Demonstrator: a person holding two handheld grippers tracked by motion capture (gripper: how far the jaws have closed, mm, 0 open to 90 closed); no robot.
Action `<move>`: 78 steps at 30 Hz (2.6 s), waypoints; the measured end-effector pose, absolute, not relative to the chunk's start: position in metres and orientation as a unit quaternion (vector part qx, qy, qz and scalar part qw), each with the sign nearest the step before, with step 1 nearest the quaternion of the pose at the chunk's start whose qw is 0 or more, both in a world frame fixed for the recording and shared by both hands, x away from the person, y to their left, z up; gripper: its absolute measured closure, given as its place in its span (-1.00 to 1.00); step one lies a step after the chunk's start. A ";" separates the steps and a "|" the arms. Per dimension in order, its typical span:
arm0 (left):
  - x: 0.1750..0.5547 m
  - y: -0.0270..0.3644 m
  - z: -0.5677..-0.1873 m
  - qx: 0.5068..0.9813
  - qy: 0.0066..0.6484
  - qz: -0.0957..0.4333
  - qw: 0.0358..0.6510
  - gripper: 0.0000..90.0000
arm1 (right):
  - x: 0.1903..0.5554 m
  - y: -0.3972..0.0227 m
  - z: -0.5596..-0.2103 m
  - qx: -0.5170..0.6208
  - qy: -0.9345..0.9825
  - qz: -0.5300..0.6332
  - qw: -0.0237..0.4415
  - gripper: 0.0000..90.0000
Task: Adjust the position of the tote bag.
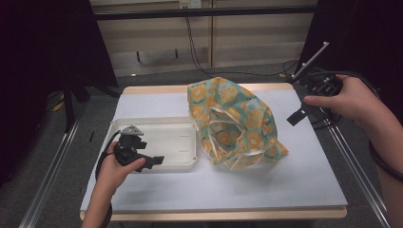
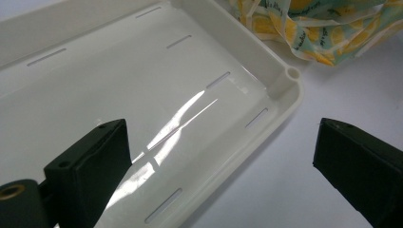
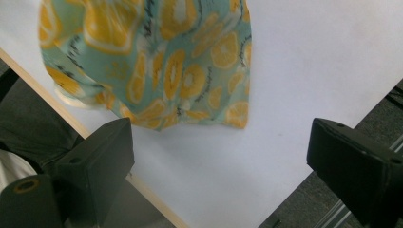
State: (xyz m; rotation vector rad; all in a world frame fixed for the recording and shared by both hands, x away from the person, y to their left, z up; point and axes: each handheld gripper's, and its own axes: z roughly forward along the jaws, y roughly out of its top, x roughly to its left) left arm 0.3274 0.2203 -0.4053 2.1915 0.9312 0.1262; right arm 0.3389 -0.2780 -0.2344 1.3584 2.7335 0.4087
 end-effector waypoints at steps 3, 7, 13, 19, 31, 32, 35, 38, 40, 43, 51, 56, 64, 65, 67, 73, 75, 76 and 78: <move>0.328 0.221 -0.405 0.854 0.362 0.048 0.370 -0.89 | 0.343 -0.273 -0.228 0.438 0.888 0.134 0.033 -0.82; 0.328 0.220 -0.406 0.854 0.363 0.047 0.369 -0.89 | 0.350 -0.267 -0.220 0.435 0.888 0.143 0.032 -0.81; 0.328 0.220 -0.407 0.854 0.364 0.044 0.368 -0.89 | 0.362 -0.257 -0.208 0.433 0.889 0.147 0.033 -0.81; 0.328 0.219 -0.407 0.854 0.364 0.044 0.369 -0.89 | 0.372 -0.244 -0.202 0.431 0.890 0.146 0.027 -0.81; 0.328 0.220 -0.405 0.853 0.364 0.048 0.371 -0.89 | 0.390 -0.212 -0.195 0.426 0.893 0.142 0.035 -0.82; 0.327 0.220 -0.405 0.853 0.365 0.049 0.371 -0.89 | 0.391 -0.210 -0.195 0.425 0.894 0.140 0.034 -0.82; 0.327 0.220 -0.405 0.852 0.365 0.049 0.371 -0.89 | 0.394 -0.204 -0.197 0.422 0.895 0.143 0.032 -0.82; 0.328 0.220 -0.405 0.853 0.363 0.048 0.371 -0.89 | 0.397 -0.201 -0.199 0.428 0.892 0.142 0.028 -0.82; 0.328 0.220 -0.405 0.853 0.365 0.050 0.371 -0.89 | 0.400 -0.199 -0.201 0.425 0.893 0.142 0.031 -0.82; 0.328 0.219 -0.405 0.854 0.362 0.045 0.370 -0.89 | 0.402 -0.195 -0.203 0.425 0.893 0.142 0.032 -0.82; 0.328 0.217 -0.407 0.858 0.359 0.043 0.366 -0.89 | 0.407 -0.183 -0.211 0.422 0.894 0.150 0.027 -0.81; 0.328 0.216 -0.407 0.859 0.357 0.043 0.365 -0.89 | 0.411 -0.175 -0.217 0.430 0.890 0.147 0.019 -0.79; 0.328 0.216 -0.407 0.859 0.357 0.043 0.365 -0.89 | 0.414 -0.166 -0.221 0.425 0.892 0.156 0.023 -0.63; 0.328 0.216 -0.407 0.859 0.356 0.044 0.365 -0.89 | 0.414 -0.165 -0.221 0.426 0.891 0.155 0.024 -0.63; 0.328 0.216 -0.408 0.859 0.356 0.042 0.366 -0.89 | 0.415 -0.165 -0.222 0.428 0.890 0.153 0.023 -0.63; 0.328 0.215 -0.407 0.858 0.355 0.040 0.368 -0.89 | 0.417 -0.164 -0.225 0.426 0.892 0.147 0.031 -0.56; 0.328 0.215 -0.407 0.858 0.355 0.040 0.369 -0.89 | 0.418 -0.164 -0.226 0.427 0.892 0.144 0.031 -0.55; 0.329 0.216 -0.408 0.858 0.355 0.040 0.368 -0.89 | 0.418 -0.163 -0.227 0.426 0.893 0.142 0.030 -0.54; 0.329 0.216 -0.408 0.859 0.356 0.042 0.367 -0.89 | 0.419 -0.162 -0.229 0.423 0.894 0.141 0.030 -0.53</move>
